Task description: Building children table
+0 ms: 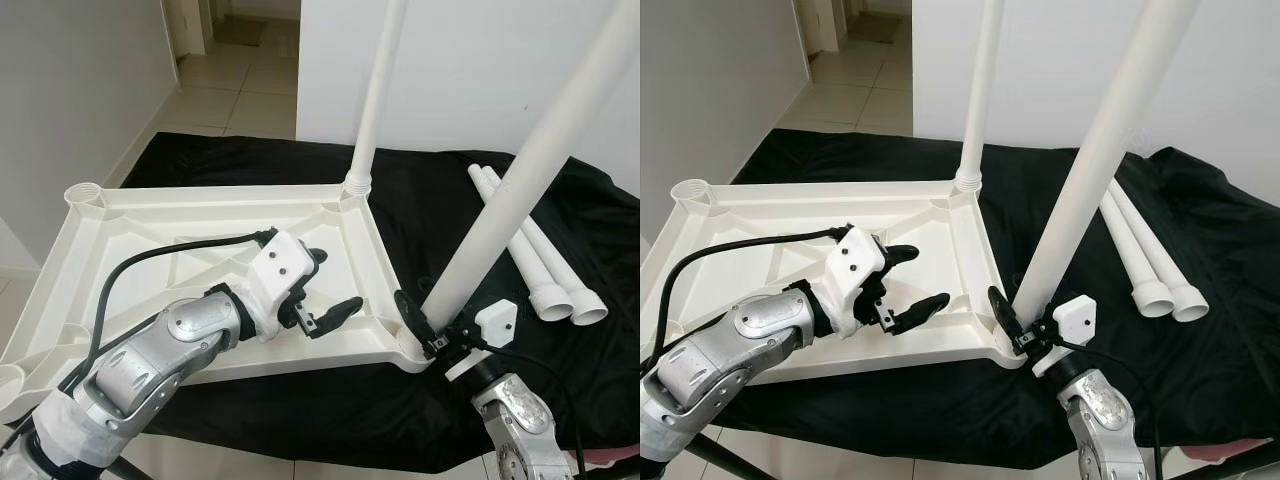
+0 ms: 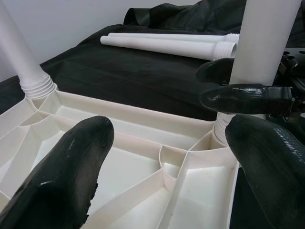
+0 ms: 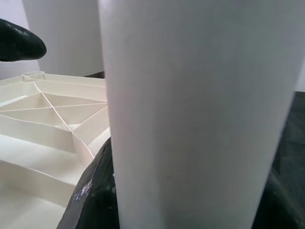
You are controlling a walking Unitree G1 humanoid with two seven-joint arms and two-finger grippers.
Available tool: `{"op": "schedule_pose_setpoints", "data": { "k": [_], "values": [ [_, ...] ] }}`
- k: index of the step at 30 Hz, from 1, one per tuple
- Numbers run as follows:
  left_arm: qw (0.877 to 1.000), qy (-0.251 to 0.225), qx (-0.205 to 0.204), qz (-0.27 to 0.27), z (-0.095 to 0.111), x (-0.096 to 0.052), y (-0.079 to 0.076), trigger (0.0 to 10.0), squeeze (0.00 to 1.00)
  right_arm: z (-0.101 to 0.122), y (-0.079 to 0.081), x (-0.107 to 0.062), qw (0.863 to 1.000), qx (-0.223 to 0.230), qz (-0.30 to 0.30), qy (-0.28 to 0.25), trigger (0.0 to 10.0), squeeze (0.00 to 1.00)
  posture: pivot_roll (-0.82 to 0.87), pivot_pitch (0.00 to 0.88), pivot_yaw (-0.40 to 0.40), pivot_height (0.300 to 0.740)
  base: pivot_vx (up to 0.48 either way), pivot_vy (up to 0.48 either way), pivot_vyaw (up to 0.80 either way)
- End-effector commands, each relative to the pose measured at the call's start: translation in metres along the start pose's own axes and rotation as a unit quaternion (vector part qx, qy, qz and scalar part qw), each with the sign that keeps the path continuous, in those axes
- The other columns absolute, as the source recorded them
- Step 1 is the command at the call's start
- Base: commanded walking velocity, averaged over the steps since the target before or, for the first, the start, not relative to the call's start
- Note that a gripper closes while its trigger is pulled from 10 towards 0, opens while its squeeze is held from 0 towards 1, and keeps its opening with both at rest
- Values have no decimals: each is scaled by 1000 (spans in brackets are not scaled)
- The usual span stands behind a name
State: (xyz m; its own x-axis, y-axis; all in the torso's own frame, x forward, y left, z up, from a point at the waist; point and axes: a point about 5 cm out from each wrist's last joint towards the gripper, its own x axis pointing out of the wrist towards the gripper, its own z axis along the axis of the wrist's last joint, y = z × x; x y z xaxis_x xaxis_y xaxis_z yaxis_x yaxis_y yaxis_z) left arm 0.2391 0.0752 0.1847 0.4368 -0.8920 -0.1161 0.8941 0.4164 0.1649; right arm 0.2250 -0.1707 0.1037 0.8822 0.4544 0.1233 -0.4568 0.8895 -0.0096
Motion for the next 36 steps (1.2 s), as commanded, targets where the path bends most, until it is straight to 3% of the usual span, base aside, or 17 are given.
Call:
{"op": "schedule_pose_setpoints", "data": {
  "k": [1,10,15,16,20,24,28,36],
  "values": [
    [993,-3,10,-115,3,-1,-11,10000,0,-40,4,-15,993,49,-10,109,10000,0,-57,0,5,740,0,0,0],
    [994,-1,9,-110,3,-3,-10,10000,0,-44,2,-19,991,50,-35,120,10000,0,-53,12,0,740,0,0,0],
    [994,-1,8,-107,3,-3,-9,10000,0,-43,-11,-17,987,28,-111,112,10000,0,-53,17,-4,740,0,0,0],
    [994,-1,8,-106,3,-3,-9,10000,0,-40,-15,-15,983,28,-155,97,10000,0,-54,18,-5,740,0,0,0],
    [995,-1,9,-101,3,-3,-8,10000,0,-32,-13,-4,971,20,-229,66,10000,0,-50,19,-14,740,0,0,0],
    [995,-2,9,-100,3,-3,-8,10000,0,-29,-11,1,964,15,-258,60,10000,0,-48,19,-16,740,0,0,0],
    [996,-4,8,-92,3,-2,-6,10000,0,-28,-8,15,929,32,-365,49,10000,0,-41,13,-25,740,0,0,0],
    [996,-4,11,-89,3,-1,-5,10000,0,-22,-19,24,916,26,-397,45,10000,0,-43,5,-29,740,0,0,0]
  ]
}}
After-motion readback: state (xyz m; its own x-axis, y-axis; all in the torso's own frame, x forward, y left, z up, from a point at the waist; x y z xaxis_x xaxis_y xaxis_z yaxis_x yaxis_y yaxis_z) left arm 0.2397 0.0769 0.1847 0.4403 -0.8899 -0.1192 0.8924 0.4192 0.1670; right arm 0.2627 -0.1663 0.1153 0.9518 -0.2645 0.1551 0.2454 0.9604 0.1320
